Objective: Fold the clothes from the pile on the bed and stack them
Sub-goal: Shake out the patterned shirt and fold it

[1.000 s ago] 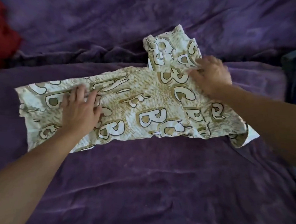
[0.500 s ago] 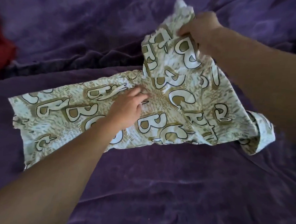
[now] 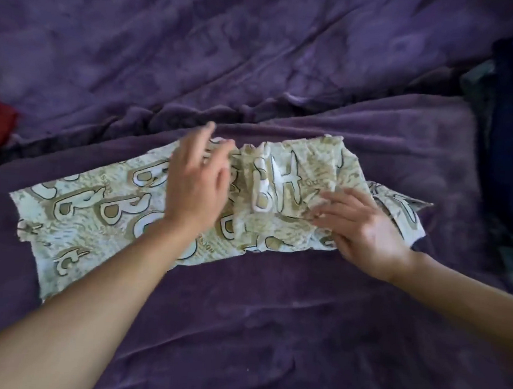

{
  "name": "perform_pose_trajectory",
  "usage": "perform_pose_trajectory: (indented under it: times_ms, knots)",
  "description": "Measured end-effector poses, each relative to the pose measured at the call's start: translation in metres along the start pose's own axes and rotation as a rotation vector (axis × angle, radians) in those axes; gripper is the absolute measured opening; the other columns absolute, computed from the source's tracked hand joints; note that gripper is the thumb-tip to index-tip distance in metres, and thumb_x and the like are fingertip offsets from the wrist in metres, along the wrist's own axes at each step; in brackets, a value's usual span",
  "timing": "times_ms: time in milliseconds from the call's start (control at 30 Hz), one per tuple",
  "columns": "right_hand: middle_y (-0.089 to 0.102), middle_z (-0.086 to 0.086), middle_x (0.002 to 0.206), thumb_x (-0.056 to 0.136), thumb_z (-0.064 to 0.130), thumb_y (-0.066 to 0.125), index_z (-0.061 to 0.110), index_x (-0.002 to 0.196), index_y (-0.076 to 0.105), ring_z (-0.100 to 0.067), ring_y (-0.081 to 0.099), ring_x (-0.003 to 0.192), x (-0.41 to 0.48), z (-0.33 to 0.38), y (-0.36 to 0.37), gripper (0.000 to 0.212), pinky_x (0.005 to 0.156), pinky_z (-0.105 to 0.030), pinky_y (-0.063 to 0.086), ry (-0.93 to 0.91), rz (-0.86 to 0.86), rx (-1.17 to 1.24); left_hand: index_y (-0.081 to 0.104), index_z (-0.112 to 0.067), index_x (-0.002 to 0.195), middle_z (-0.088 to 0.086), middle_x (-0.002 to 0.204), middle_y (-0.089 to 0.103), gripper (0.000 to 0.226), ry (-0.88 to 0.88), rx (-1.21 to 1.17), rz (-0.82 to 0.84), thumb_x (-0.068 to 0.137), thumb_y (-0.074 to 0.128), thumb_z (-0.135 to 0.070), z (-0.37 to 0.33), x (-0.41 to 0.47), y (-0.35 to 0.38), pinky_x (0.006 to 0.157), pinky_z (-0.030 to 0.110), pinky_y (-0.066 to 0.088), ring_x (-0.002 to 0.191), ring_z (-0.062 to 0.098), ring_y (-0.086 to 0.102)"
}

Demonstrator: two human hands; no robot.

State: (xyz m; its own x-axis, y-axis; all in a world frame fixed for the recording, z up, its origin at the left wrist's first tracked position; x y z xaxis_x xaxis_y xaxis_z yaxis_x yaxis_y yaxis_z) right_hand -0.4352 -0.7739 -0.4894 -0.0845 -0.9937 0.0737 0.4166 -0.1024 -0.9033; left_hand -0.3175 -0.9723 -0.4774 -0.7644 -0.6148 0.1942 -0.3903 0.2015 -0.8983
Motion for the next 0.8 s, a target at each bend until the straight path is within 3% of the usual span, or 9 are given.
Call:
perform_pose_trajectory:
  times_ms: [67, 133, 200, 300, 400, 467, 500, 633, 800]
  knots:
    - [0.064, -0.003, 0.122, 0.084, 0.013, 0.062, 0.013, 0.11, 0.068, -0.024, 0.05, 0.127, -0.022, -0.026, -0.035, 0.026, 0.102, -0.044, 0.039, 0.234, -0.241, 0.058, 0.047, -0.017, 0.138, 0.019, 0.151, 0.031, 0.042, 0.247, 0.056, 0.155, 0.097, 0.044, -0.026, -0.055, -0.011, 0.04, 0.112, 0.053, 0.027, 0.139, 0.038, 0.029]
    - [0.053, -0.003, 0.137, 0.085, 0.041, 0.063, 0.016, 0.126, 0.057, -0.021, 0.038, 0.136, -0.054, -0.066, -0.053, 0.049, 0.108, -0.042, 0.034, 0.571, -0.309, 0.047, 0.022, -0.025, 0.15, 0.015, 0.159, 0.004, 0.051, 0.356, 0.216, 0.428, 0.101, 0.03, -0.037, -0.077, -0.039, 0.094, 0.118, 0.053, 0.011, 0.146, 0.035, 0.003]
    - [0.037, -0.003, 0.151, 0.073, 0.072, 0.061, 0.019, 0.142, 0.039, -0.018, 0.024, 0.142, -0.083, -0.101, -0.039, 0.09, 0.114, -0.042, 0.027, 0.891, -0.149, 0.108, 0.012, -0.025, 0.152, 0.014, 0.158, -0.013, 0.055, 0.306, 0.371, 0.617, 0.1, 0.022, -0.042, -0.061, -0.064, 0.134, 0.118, 0.052, 0.0, 0.146, 0.033, -0.011]
    - [0.024, -0.001, 0.157, 0.053, 0.087, 0.057, 0.021, 0.149, 0.026, -0.016, 0.019, 0.144, -0.093, -0.115, -0.004, 0.121, 0.114, -0.044, 0.028, 1.049, 0.088, 0.213, 0.031, -0.019, 0.144, 0.017, 0.158, -0.004, 0.053, 0.239, 0.432, 0.684, 0.099, 0.022, -0.047, -0.043, -0.072, 0.152, 0.117, 0.056, 0.002, 0.146, 0.033, -0.005]
    - [0.051, -0.002, 0.135, 0.064, 0.061, 0.074, 0.023, 0.128, 0.056, -0.022, 0.048, 0.125, -0.078, -0.117, 0.003, 0.077, 0.096, -0.036, 0.045, 1.054, 0.063, 0.232, 0.037, -0.021, 0.14, 0.015, 0.159, 0.002, 0.048, 0.247, 0.385, 0.684, 0.099, 0.028, -0.043, -0.051, -0.069, 0.149, 0.117, 0.055, 0.002, 0.147, 0.031, -0.001]
    - [0.07, 0.0, 0.097, 0.072, 0.03, 0.08, 0.022, 0.093, 0.07, -0.024, 0.068, 0.095, -0.073, -0.11, 0.004, 0.025, 0.076, -0.034, 0.054, 1.104, -0.065, 0.549, 0.042, -0.02, 0.138, 0.014, 0.157, 0.016, 0.043, 0.225, 0.217, 0.582, 0.099, 0.034, -0.036, -0.06, -0.064, 0.125, 0.118, 0.051, 0.011, 0.146, 0.029, 0.011]
    - [0.073, -0.001, 0.085, 0.073, 0.018, 0.08, 0.018, 0.084, 0.071, -0.023, 0.071, 0.084, -0.069, -0.102, 0.002, 0.014, 0.072, -0.038, 0.057, 1.126, -0.114, 0.723, 0.047, -0.017, 0.135, 0.014, 0.153, 0.028, 0.039, 0.176, 0.112, 0.491, 0.099, 0.04, -0.03, -0.06, -0.06, 0.105, 0.116, 0.049, 0.019, 0.143, 0.029, 0.022]
    - [0.074, -0.001, 0.076, 0.073, 0.012, 0.077, 0.014, 0.081, 0.071, -0.016, 0.071, 0.069, -0.035, -0.057, -0.04, 0.01, 0.061, -0.033, 0.057, 0.996, -0.216, 0.875, 0.059, -0.006, 0.12, 0.015, 0.132, 0.052, 0.028, -0.193, -0.118, 0.073, 0.094, 0.051, -0.014, 0.005, -0.064, 0.014, 0.103, 0.042, 0.038, 0.125, 0.029, 0.046]
    - [0.066, 0.005, 0.073, 0.075, 0.025, 0.072, 0.016, 0.081, 0.062, -0.016, 0.062, 0.07, 0.04, 0.04, -0.06, 0.015, 0.061, -0.032, 0.048, 0.836, -0.216, 0.576, 0.062, 0.002, 0.112, 0.022, 0.119, 0.054, 0.031, -0.469, -0.102, -0.08, 0.091, 0.045, -0.011, 0.111, -0.113, -0.07, 0.099, 0.043, 0.038, 0.115, 0.037, 0.049]
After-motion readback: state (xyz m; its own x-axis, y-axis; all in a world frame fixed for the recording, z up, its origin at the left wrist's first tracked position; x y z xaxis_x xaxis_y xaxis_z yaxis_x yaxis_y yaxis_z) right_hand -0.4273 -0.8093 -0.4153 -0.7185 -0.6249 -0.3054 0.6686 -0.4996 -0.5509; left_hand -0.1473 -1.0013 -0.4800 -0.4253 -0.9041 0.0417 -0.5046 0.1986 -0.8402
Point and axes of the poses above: each hand's wrist, its own x-axis towards the middle knuckle, its own y-axis out of the palm, z = x × y, the point moved 9 cm from there along x, towards the middle knuckle
